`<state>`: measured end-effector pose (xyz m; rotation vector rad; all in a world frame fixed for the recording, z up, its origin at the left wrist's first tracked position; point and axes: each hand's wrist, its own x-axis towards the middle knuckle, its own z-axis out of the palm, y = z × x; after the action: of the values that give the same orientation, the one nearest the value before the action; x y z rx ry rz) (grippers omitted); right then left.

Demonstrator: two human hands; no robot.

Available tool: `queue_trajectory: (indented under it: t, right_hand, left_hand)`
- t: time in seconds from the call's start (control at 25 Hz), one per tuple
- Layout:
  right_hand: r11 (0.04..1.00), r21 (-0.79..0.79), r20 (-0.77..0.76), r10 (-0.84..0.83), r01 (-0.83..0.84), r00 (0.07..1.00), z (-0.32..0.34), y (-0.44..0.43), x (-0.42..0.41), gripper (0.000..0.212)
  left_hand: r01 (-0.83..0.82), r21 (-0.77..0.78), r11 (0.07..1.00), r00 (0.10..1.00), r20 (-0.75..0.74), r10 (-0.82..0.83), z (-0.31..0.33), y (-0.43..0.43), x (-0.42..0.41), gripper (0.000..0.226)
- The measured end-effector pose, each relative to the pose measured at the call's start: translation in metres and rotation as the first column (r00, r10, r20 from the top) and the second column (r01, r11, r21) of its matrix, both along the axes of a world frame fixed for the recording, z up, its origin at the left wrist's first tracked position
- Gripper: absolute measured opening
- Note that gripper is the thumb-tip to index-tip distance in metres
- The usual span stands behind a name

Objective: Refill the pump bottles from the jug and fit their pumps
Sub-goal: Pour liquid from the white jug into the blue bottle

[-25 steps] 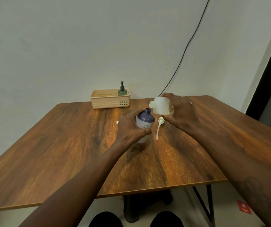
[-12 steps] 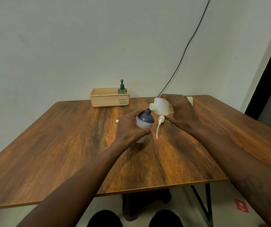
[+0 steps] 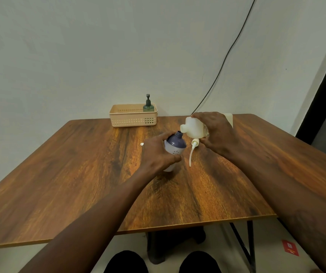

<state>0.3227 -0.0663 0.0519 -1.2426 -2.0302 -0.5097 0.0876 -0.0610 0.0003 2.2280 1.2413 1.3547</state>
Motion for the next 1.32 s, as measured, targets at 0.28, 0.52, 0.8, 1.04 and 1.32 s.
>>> queue_trajectory:
  t: [0.28,0.52,0.8,1.04,1.32]
  right_hand:
    - [1.0,0.016,0.05,-0.005,0.004,0.999,0.0034,0.0006,0.0021,0.081]
    - [1.0,0.008,0.083,-0.011,0.011,0.996,0.0031,0.0043,0.0037,0.083]
    - [1.0,-0.013,0.1,-0.01,0.011,0.995,0.0027,0.0081,0.0047,0.084]
    - [1.0,-0.013,0.11,-0.015,0.016,0.994,0.0044,0.0077,0.0041,0.085]
    - [1.0,-0.02,0.123,-0.011,0.013,0.992,0.0078,0.0081,0.0039,0.084]
  left_hand:
    - [-0.016,0.002,1.0,1.0,-0.008,0.016,0.0018,-0.0007,0.0011,0.084]
    - [-0.022,-0.006,1.0,1.0,-0.015,0.022,0.0019,-0.001,0.0016,0.085]
    - [-0.025,-0.004,1.0,0.999,-0.023,0.025,0.0019,-0.0016,0.0003,0.086]
    - [-0.031,-0.004,1.0,0.999,-0.023,0.031,0.0027,-0.0034,0.0005,0.086]
    - [-0.024,-0.012,1.0,1.0,-0.008,0.024,0.0037,-0.0049,0.0004,0.087]
